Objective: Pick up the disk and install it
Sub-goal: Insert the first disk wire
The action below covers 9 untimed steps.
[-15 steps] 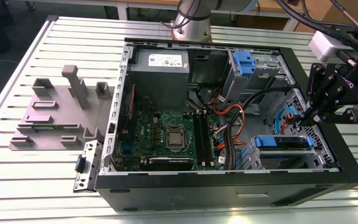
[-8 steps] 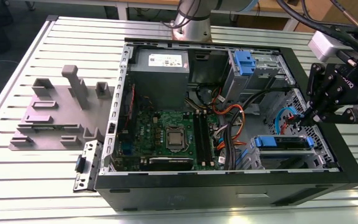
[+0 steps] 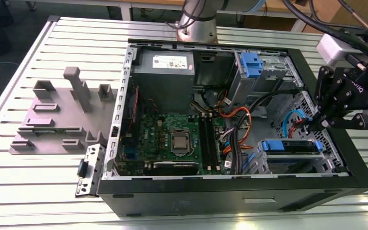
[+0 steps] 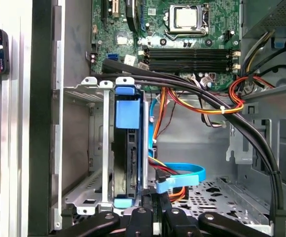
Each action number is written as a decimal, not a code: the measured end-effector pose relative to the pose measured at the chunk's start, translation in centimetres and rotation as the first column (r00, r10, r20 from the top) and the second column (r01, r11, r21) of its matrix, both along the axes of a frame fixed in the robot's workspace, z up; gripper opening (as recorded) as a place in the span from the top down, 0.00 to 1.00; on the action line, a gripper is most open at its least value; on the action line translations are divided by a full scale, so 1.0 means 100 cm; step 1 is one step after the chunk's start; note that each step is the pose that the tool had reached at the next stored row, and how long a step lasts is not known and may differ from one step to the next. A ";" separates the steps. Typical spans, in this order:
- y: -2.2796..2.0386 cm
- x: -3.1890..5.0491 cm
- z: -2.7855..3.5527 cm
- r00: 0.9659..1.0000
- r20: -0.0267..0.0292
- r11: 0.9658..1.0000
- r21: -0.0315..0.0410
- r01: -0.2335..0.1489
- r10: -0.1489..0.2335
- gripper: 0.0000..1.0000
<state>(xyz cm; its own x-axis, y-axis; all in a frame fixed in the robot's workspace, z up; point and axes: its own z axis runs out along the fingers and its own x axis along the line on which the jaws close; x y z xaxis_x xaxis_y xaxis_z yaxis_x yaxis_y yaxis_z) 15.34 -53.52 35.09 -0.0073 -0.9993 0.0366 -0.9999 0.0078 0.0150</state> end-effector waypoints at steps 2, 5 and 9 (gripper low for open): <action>-0.0020 -0.0020 -0.0001 1.000 0.000 1.000 0.000 0.000 0.000 0.84; -0.0031 -0.0033 -0.0011 1.000 0.000 1.000 0.000 0.000 0.000 0.84; -0.0076 -0.0050 -0.0031 1.000 0.000 1.000 0.000 0.000 0.000 0.84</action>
